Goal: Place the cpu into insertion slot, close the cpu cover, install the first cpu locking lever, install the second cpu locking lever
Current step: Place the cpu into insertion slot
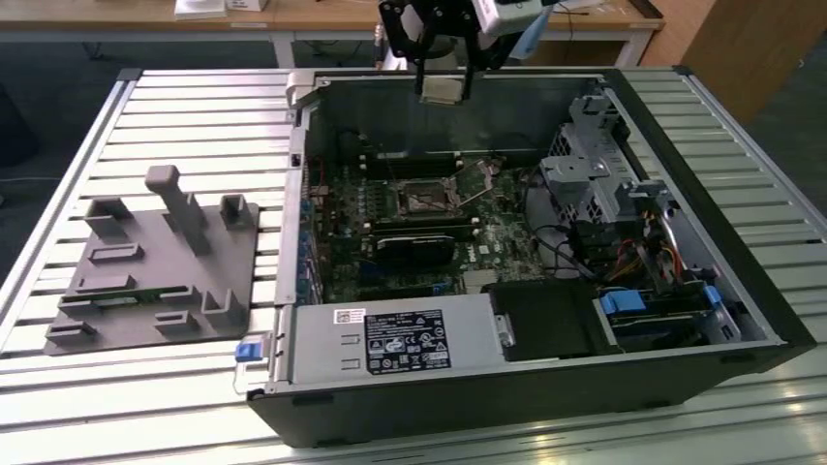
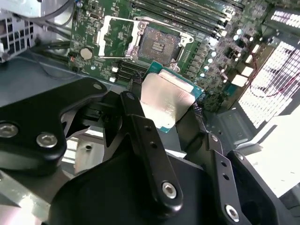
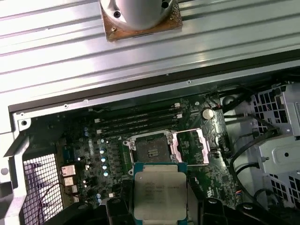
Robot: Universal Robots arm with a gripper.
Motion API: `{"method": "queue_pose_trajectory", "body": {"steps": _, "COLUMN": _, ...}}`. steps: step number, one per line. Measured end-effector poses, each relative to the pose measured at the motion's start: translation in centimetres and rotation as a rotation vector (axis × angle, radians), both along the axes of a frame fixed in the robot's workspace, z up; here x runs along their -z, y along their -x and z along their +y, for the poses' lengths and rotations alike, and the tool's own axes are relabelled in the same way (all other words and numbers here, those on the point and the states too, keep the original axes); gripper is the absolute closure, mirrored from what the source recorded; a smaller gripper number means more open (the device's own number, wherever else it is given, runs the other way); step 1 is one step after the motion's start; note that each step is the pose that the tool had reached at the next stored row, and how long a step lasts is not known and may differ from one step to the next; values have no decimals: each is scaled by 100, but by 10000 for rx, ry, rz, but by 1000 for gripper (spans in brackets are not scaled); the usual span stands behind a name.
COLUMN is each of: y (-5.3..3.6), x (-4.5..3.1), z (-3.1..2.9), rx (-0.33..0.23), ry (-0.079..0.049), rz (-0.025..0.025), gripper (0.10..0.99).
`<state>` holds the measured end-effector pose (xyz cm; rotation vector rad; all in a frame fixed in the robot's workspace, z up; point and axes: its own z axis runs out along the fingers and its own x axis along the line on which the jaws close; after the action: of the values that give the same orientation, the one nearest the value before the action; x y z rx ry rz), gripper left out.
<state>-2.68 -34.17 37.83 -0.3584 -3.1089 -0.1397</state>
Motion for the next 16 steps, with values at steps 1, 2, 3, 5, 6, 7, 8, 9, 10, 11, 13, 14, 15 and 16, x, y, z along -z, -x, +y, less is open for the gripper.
{"method": "queue_pose_trajectory", "body": {"steps": 1, "y": 2, "x": 1, "z": 0, "rx": 114, "ry": 0, "rz": 0, "gripper": 545}}
{"method": "queue_pose_trajectory", "body": {"steps": 2, "y": 2, "x": 1, "z": 0, "rx": 247, "ry": -1, "rz": 0, "gripper": 545}}
{"method": "queue_pose_trajectory", "body": {"steps": 3, "y": 3, "x": 1, "z": 0, "rx": 399, "ry": 0, "rz": 0, "gripper": 545}}
{"method": "queue_pose_trajectory", "body": {"steps": 5, "y": 3, "x": 2, "z": 0, "rx": 689, "ry": 0, "rz": -1, "gripper": 545}}
{"method": "queue_pose_trajectory", "body": {"steps": 6, "y": 3, "x": 3, "z": 0, "rx": 833, "ry": 0, "rz": 0, "gripper": 545}}
{"method": "queue_pose_trajectory", "body": {"steps": 7, "y": 4, "x": 3, "z": 0, "rx": 973, "ry": 0, "rz": 0, "gripper": 545}}
{"method": "queue_pose_trajectory", "body": {"steps": 8, "y": 5, "x": 4, "z": 0, "rx": 1100, "ry": 0, "rz": 0, "gripper": 545}}
{"method": "queue_pose_trajectory", "body": {"steps": 9, "y": 6, "x": 4, "z": 0, "rx": 1220, "ry": 0, "rz": 0, "gripper": 545}}
{"method": "queue_pose_trajectory", "body": {"steps": 10, "y": 7, "x": 4, "z": 0, "rx": 1335, "ry": 0, "rz": 0, "gripper": 545}}
{"method": "queue_pose_trajectory", "body": {"steps": 11, "y": 7, "x": 5, "z": 0, "rx": 1462, "ry": 0, "rz": -1, "gripper": 545}}
{"method": "queue_pose_trajectory", "body": {"steps": 13, "y": 10, "x": 6, "z": 0, "rx": 1678, "ry": 0, "rz": -1, "gripper": 545}}
{"method": "queue_pose_trajectory", "body": {"steps": 14, "y": 11, "x": 6, "z": 1, "rx": 1774, "ry": 1, "rz": 0, "gripper": 545}}
{"method": "queue_pose_trajectory", "body": {"steps": 15, "y": 12, "x": 6, "z": 1, "rx": 1886, "ry": 1, "rz": 0, "gripper": 545}}
{"method": "queue_pose_trajectory", "body": {"steps": 16, "y": 14, "x": 6, "z": 1, "rx": 1995, "ry": 1, "rz": 0, "gripper": 545}}
